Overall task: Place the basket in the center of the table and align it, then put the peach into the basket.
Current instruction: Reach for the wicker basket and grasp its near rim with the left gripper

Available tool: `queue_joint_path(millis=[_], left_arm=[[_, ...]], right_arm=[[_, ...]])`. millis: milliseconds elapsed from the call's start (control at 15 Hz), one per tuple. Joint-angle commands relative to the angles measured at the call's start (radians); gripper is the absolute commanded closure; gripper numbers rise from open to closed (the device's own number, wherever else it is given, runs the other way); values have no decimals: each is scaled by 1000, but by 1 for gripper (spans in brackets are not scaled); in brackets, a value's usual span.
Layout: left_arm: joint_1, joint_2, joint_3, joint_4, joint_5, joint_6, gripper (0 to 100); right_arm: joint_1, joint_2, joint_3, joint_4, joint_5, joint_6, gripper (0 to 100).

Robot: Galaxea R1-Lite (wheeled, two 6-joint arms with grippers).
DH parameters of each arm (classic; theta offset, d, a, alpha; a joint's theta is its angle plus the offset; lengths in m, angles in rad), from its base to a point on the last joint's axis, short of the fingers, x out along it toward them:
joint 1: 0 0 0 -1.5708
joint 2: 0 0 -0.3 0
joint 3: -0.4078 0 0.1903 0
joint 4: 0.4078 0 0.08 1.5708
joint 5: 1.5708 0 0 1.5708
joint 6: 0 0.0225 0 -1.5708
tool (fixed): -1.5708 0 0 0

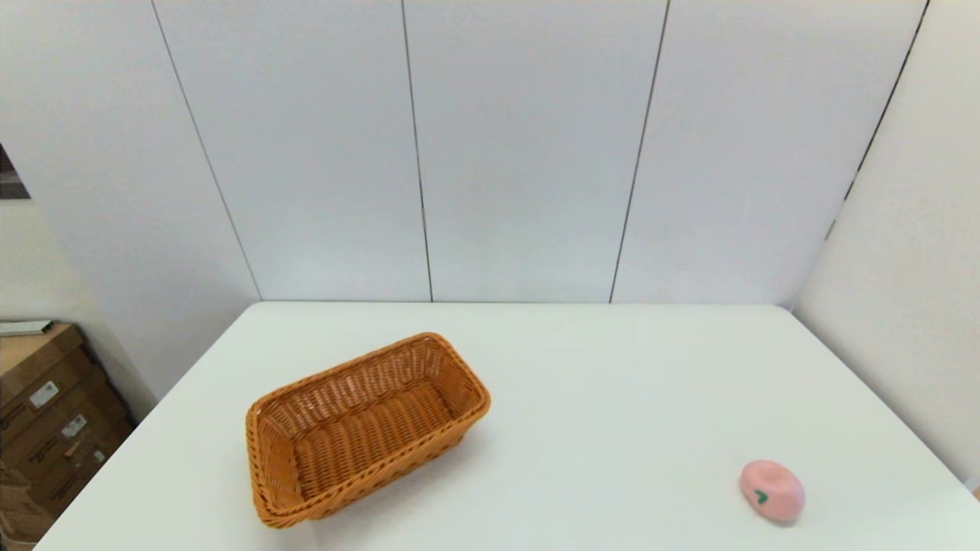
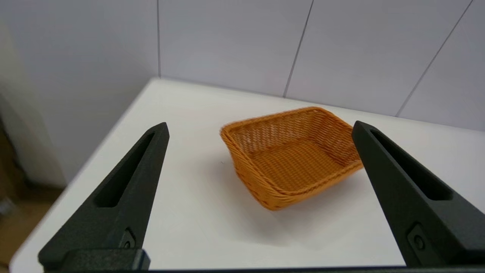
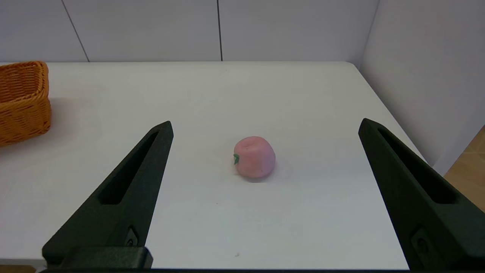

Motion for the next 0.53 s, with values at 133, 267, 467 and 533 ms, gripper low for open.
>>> queue_joint_path(millis=[133,267,467,533], left_arm=[[3,960,-270,117,1,-250,0],[-4,1189,-322,115,-7,-290,0],[-50,1419,-405,115,-7,-391,0],[-69,1485,-427,114,-8,-412,0]], right_arm=[[0,1,0,0,1,-3,0],[0,1,0,2,0,-2,0],[0,0,0,0,0,-2,0],[0,0,0,2,0,-2,0]])
